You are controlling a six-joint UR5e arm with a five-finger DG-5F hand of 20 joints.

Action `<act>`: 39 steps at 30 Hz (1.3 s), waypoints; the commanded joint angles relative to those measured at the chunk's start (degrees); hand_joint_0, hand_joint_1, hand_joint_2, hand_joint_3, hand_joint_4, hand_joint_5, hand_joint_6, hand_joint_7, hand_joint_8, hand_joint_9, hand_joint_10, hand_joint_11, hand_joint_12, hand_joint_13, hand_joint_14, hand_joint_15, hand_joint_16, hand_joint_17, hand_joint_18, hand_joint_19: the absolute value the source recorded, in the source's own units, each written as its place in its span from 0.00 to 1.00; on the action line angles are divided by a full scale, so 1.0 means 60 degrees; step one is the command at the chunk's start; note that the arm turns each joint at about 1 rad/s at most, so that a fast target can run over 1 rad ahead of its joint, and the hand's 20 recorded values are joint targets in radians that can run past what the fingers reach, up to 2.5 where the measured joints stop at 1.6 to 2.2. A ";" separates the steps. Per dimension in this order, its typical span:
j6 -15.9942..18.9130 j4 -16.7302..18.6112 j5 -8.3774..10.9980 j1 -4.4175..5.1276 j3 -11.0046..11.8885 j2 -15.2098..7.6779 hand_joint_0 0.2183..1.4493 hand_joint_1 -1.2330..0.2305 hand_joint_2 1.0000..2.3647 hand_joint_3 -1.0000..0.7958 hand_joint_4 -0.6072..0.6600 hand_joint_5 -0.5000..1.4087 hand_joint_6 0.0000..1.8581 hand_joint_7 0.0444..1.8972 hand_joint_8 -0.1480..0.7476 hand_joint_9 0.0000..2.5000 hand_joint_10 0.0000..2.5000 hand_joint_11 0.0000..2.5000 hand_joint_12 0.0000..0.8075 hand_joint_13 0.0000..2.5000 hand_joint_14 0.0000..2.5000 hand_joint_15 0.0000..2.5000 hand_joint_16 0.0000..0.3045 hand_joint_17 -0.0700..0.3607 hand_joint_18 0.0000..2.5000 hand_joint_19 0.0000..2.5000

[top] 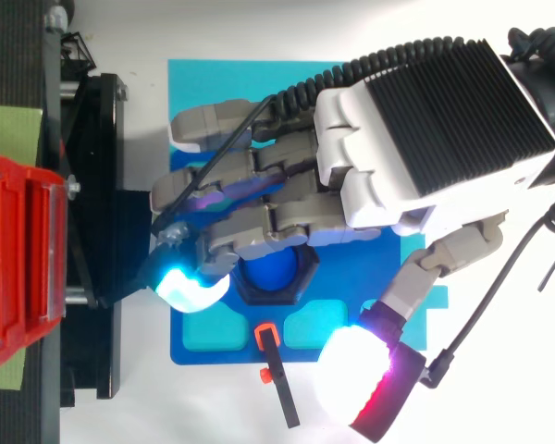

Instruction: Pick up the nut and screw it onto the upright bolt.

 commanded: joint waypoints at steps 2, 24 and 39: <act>-0.0024 -0.0032 -0.0005 -0.0004 -0.0012 0.0000 0.22 0.72 0.00 0.28 0.65 0.21 0.27 0.41 0.41 0.25 0.00 0.00 0.18 0.09 0.00 0.00 0.04 0.23 0.00 0.00; -0.0010 0.0364 -0.0034 -0.0062 -0.0319 0.0000 0.22 0.70 0.00 0.28 0.66 0.22 0.27 0.45 0.41 0.29 0.00 0.00 0.16 0.12 0.00 0.00 0.03 0.21 0.00 0.00; -0.0010 0.0378 -0.0093 -0.0121 -0.0319 0.0000 0.22 0.69 0.00 0.28 0.61 0.23 0.27 0.62 0.43 0.31 0.00 0.00 0.17 0.15 0.00 0.00 0.03 0.22 0.01 0.00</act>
